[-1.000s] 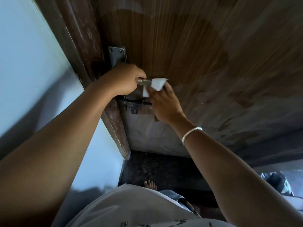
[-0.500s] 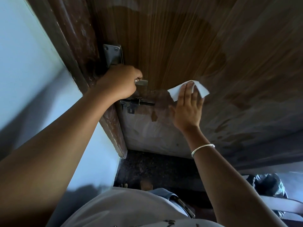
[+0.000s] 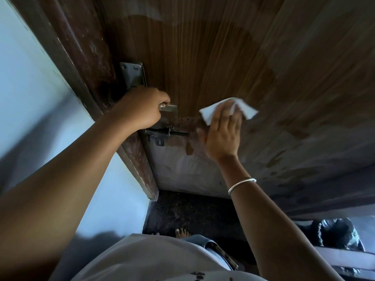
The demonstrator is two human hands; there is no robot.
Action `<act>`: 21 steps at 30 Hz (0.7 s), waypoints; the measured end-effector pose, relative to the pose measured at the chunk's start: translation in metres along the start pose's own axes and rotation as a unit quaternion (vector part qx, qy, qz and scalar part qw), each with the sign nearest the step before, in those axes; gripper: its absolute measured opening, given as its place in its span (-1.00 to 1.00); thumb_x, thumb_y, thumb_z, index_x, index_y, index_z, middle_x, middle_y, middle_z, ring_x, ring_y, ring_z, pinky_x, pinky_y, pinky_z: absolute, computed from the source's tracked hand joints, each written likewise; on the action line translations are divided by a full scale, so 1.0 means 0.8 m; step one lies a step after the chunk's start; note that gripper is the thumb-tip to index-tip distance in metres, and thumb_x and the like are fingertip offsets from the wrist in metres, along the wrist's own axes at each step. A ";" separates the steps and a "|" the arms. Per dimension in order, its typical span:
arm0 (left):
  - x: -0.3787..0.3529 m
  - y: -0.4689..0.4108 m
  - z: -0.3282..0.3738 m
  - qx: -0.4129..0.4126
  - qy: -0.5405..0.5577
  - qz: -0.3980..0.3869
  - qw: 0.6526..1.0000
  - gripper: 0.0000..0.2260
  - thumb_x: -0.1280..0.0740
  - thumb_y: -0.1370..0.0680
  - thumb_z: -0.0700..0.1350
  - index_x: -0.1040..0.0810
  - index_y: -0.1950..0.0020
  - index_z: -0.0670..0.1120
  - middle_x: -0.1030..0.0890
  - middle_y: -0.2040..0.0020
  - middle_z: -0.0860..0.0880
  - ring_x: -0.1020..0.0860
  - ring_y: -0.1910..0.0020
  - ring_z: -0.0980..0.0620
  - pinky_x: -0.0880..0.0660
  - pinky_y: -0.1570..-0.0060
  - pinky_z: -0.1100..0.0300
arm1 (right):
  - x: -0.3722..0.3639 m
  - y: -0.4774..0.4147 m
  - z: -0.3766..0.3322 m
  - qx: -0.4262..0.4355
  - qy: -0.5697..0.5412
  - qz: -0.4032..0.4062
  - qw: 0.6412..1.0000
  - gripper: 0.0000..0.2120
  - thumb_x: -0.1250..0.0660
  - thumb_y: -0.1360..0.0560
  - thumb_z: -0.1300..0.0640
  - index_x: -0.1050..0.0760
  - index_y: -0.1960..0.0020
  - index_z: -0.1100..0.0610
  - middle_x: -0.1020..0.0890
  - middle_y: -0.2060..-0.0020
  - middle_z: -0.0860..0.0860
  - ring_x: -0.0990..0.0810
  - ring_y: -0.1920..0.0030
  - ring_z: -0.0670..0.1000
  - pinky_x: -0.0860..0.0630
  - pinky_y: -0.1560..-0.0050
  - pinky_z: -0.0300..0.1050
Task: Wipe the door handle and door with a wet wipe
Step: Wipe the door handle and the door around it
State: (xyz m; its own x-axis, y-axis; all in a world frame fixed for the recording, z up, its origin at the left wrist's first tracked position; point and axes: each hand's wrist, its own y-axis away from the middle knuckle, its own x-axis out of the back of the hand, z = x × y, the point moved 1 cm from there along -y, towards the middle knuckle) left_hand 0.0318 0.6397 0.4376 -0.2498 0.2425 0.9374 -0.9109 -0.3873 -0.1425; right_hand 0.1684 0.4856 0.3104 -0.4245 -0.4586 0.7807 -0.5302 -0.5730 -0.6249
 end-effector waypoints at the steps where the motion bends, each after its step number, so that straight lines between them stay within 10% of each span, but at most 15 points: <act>1: 0.000 0.000 -0.001 -0.003 0.000 0.000 1.000 -0.70 -0.21 -0.46 -0.37 -0.55 -0.13 -0.15 -0.62 0.00 -0.24 -0.54 0.09 -0.23 -0.47 0.15 0.05 | -0.001 0.009 -0.009 0.020 -0.004 -0.021 1.000 -0.26 -0.36 -0.46 -0.13 -0.27 -0.39 0.38 -0.34 -0.35 0.37 -0.41 -0.28 0.37 -0.36 -0.24 0.25; 8: 0.002 0.001 -0.001 -0.007 0.012 0.001 1.000 -0.70 -0.21 -0.47 -0.36 -0.55 -0.14 -0.16 -0.62 -0.04 -0.25 -0.55 0.04 -0.24 -0.50 0.11 0.02 | 0.035 -0.079 -0.020 -0.086 0.031 0.119 0.989 -0.17 -0.22 -0.49 -0.25 -0.12 -0.42 0.38 -0.28 -0.36 0.43 -0.17 -0.38 0.42 0.03 -0.41 0.27; 14: 0.014 0.004 -0.002 -0.028 0.031 -0.013 0.999 -0.78 -0.21 -0.52 -0.26 -0.56 -0.12 -0.17 -0.62 -0.04 -0.23 -0.56 0.05 -0.21 -0.53 0.04 -0.06 | 0.062 -0.123 -0.062 0.143 0.051 0.143 0.978 -0.37 -0.29 -0.50 -0.09 -0.23 -0.46 0.15 -0.36 -0.41 0.14 -0.42 -0.29 0.19 -0.03 -0.36 0.25; 21: 0.018 0.010 -0.011 -0.006 0.015 0.059 0.998 -0.85 -0.24 -0.51 -0.16 -0.57 0.06 -0.18 -0.62 0.09 -0.23 -0.57 0.14 -0.24 -0.37 0.32 0.12 | 0.091 -0.156 -0.109 0.197 0.025 0.106 0.974 -0.44 -0.15 -0.52 0.02 -0.21 -0.48 0.16 -0.38 -0.41 0.09 -0.45 -0.28 0.17 0.28 -0.41 0.23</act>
State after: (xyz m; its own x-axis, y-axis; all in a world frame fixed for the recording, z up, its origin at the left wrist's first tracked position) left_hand 0.0179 0.6483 0.4474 -0.3650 0.2222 0.9041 -0.8786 -0.4034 -0.2556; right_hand 0.1394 0.5831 0.4449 -0.5346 -0.5662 0.6274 -0.1084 -0.6903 -0.7153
